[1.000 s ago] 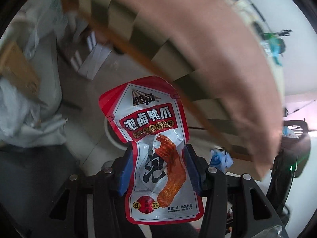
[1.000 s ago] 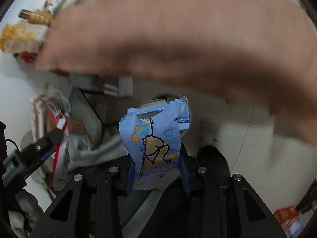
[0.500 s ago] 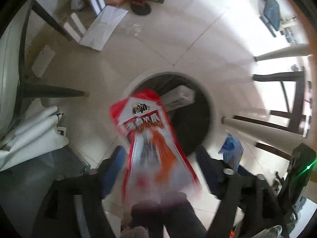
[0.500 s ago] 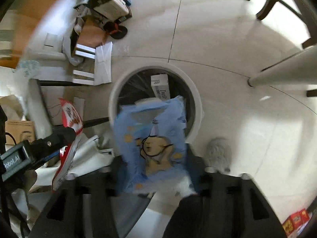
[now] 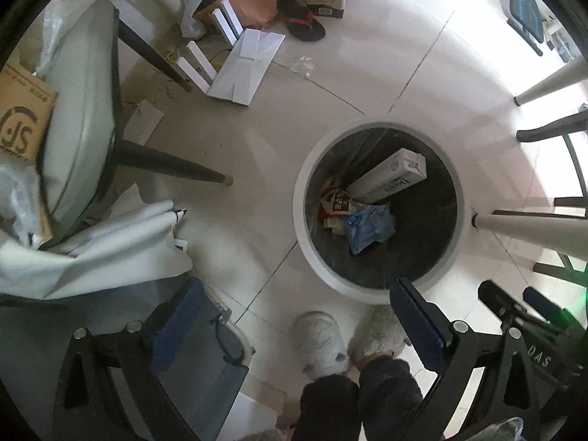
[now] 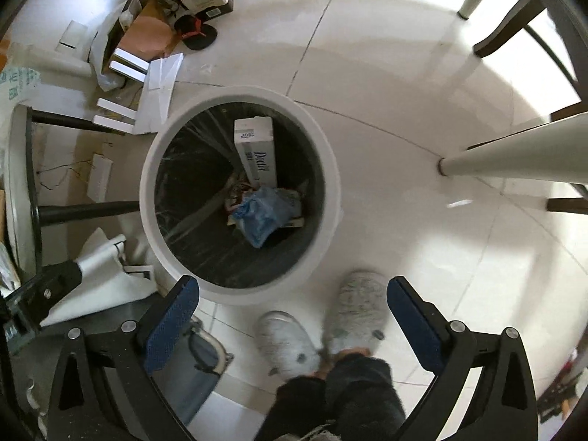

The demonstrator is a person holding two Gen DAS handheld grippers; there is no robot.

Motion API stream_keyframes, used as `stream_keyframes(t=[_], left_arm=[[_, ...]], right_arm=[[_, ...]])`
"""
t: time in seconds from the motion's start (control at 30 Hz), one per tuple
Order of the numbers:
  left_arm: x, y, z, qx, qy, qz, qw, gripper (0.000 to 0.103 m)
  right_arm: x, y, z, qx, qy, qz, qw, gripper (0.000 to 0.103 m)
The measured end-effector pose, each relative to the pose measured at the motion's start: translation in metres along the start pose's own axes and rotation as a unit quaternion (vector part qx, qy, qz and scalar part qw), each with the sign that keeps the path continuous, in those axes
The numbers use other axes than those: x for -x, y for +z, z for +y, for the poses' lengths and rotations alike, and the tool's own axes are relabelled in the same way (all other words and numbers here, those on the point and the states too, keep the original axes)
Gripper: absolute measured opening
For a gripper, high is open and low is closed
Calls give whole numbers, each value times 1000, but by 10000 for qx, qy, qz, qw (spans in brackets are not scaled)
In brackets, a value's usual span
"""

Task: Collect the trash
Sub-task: 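Raise both tools back toward the table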

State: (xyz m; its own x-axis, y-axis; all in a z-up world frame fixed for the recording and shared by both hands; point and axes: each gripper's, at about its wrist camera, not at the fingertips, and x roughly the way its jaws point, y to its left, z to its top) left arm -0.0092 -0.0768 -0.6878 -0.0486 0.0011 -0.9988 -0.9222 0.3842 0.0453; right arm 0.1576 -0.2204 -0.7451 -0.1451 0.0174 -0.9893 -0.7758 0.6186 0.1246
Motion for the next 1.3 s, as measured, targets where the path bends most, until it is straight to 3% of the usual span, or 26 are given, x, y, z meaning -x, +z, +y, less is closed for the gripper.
stream_keyframes(t=[0.47, 0.93, 1.13, 1.3], left_arm=[[89, -24, 2, -105, -79, -68, 9999, 103], [217, -65, 18, -185, -200, -114, 9996, 103], [289, -68, 21, -200, -269, -452, 9984, 103], [346, -49, 11, -265, -381, -881, 9950, 103]], right_arm=[[108, -21, 9, 99, -377, -220, 9990, 103], [264, -65, 32, 331, -292, -370, 9983, 103], [336, -79, 42, 332, -153, -492, 9981, 103], [401, -71, 45, 172, 202, -714, 9971, 103]])
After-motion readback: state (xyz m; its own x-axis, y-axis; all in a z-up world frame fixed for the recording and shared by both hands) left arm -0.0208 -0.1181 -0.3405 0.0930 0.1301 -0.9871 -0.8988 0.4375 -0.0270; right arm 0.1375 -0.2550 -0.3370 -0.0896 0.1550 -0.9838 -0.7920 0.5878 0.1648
